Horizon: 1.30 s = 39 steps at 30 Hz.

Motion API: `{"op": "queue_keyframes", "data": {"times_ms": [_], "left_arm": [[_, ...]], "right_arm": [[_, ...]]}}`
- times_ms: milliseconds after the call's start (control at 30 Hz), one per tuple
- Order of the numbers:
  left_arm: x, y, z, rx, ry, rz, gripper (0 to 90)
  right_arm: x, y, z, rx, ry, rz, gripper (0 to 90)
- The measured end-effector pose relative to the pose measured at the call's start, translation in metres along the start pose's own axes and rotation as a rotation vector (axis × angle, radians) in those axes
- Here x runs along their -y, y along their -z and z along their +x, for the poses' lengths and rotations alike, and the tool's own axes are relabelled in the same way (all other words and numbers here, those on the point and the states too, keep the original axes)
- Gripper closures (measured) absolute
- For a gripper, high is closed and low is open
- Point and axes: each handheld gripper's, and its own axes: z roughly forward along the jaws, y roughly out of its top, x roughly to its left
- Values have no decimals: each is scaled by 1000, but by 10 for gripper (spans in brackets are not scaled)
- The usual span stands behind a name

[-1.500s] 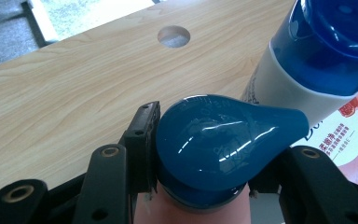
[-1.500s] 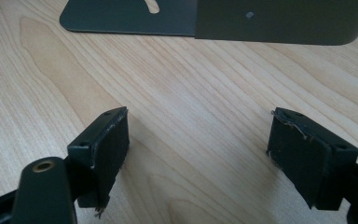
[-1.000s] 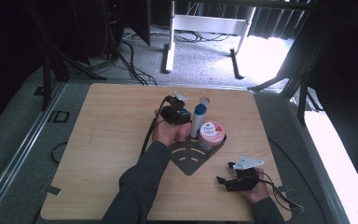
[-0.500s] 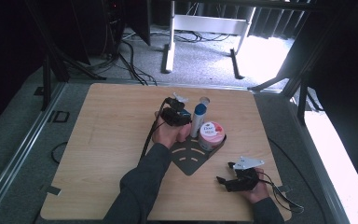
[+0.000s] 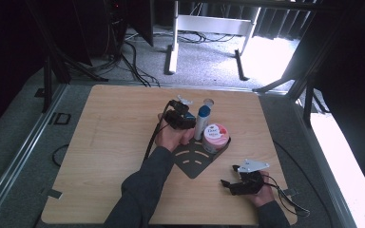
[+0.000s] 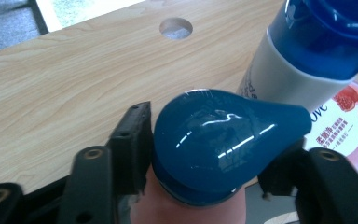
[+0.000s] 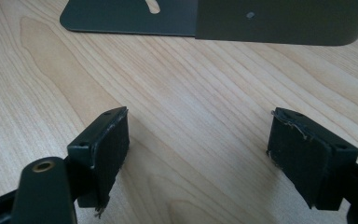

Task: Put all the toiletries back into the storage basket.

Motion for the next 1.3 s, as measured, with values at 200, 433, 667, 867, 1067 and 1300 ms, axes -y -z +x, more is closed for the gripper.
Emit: {"op": "queue_keyframes", "data": {"times_ms": [200,433,667,867,1067,1300], "left_arm": [[2,3,-1,8,-18,-5,372],[6,10,1,15,-39,-13,363],[15,21,1,-1,-80,-24,364],[27,32,5,8,-80,-50,366],[44,41,10,19,-99,-30,362],[69,48,23,22,-78,-15,363]], "right_arm": [[0,0,0,0,-1,1,202],[0,0,0,0,0,0,202],[0,0,0,0,0,0,202],[0,0,0,0,0,0,202],[0,0,0,0,1,0,202],[0,0,0,2,-1,0,202]]}}
